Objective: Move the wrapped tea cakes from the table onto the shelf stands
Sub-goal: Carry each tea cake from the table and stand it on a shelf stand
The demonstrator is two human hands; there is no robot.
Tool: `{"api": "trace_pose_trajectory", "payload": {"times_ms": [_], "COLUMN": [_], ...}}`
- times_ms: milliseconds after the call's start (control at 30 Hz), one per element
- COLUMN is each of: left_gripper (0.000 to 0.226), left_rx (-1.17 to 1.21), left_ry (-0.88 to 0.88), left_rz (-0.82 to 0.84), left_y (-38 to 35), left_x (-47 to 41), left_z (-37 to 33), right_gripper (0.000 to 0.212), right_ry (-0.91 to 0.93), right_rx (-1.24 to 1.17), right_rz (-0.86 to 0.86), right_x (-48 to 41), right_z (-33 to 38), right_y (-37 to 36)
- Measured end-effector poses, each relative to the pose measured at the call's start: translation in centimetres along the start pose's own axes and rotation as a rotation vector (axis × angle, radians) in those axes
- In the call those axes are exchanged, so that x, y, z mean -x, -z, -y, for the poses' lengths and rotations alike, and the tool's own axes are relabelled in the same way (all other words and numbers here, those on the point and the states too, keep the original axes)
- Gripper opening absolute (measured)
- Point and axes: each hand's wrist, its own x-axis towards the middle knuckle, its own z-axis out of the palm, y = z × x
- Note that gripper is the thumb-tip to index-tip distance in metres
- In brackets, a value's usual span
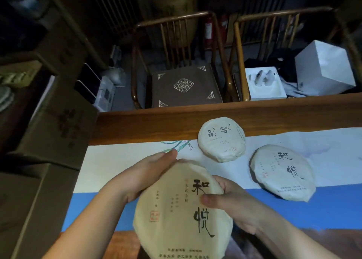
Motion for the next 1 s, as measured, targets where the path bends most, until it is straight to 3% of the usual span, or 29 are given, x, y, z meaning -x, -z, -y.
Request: {"api": "trace_pose_trajectory", "payload": {"times_ms": [100,233,333,433,533,600,667,767,867,933,1000], "left_gripper": [0.053,0.053,0.060,0.055,0.053,0.061,0.054,0.042,0.051,0.057,0.058], "left_rx": [0.292,0.710,0.895,0.947,0.981,0.984,1.024,1.057,1.085,1.105,1.117], "left_ry": [0.001,0.038,0.057,0.019,-0.031,-0.065,-0.114,-0.189,-0.281,-0.322,-0.370], "left_rz": [-0.190,-0.001,-0.028,-0.060,-0.121,-0.225,-0.295,-0.403,-0.472,-0.545,-0.630], "left_y": [0.3,-4.0,-5.9,-6.6,-7.4,-7.8,-8.2,-8.6,-8.0,-7.4,-6.6], "left_x": [3.7,7.1,7.7,8.8,10.3,11.2,12.5,14.3,16.2,17.8,19.6], "left_z": [2.6,5.3,6.1,6.6,6.6,7.3,8.1,9.4,10.8,11.6,13.1], "right_gripper": [0.043,0.052,0.044,0.036,0.036,0.051,0.065,0.053,0.050,0.062,0.076], "right_ry": [0.043,0.087,0.088,0.067,0.086,0.137,0.252,0.279,0.120,-0.024,-0.076], "right_rx": [-0.016,-0.024,-0.023,0.055,0.330,0.567,0.672,0.761,0.596,0.385,0.340], "right_rz": [-0.083,-0.117,-0.077,0.009,0.117,0.156,0.182,0.371,0.504,0.629,0.754], "right_x": [0.9,2.0,3.0,4.0,4.6,4.7,4.3,2.9,1.7,1.1,0.5], "right_z": [0.4,1.4,1.8,2.6,5.4,8.2,10.3,10.2,8.4,7.5,6.6], "right_y": [0.3,-0.5,-1.0,-0.6,0.6,0.1,-1.9,-6.1,-9.1,-11.1,-13.7]}}
